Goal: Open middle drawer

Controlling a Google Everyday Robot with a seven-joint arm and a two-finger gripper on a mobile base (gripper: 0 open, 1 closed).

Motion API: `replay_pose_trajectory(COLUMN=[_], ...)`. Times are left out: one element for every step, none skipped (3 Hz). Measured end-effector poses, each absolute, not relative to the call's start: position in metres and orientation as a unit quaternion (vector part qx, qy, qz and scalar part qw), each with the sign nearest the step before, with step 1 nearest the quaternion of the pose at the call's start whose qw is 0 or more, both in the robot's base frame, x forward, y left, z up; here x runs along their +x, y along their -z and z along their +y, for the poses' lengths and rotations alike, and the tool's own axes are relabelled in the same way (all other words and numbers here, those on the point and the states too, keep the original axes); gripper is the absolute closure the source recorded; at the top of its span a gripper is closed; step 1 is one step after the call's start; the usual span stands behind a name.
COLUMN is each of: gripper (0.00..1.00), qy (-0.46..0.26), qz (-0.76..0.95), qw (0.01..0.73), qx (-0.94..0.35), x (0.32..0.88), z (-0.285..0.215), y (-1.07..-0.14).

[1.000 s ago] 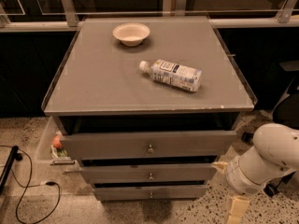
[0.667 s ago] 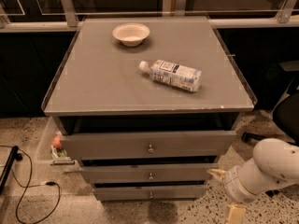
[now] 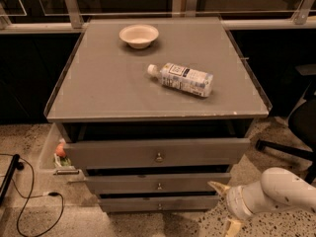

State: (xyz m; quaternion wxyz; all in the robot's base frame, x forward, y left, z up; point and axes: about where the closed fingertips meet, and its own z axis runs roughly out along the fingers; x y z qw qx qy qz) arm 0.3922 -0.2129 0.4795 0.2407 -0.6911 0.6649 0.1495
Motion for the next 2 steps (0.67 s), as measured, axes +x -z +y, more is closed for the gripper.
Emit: replay_pose_trajectory(gripper=[0.0, 0.0], qy=[-0.15, -0.15], qz=[0.665, 0.668], qw=[0.241, 0.241], qx=[-0.691, -0.688], x=[0.392, 0.396], z=[-0.213, -0.21], y=[-0.48, -0.464])
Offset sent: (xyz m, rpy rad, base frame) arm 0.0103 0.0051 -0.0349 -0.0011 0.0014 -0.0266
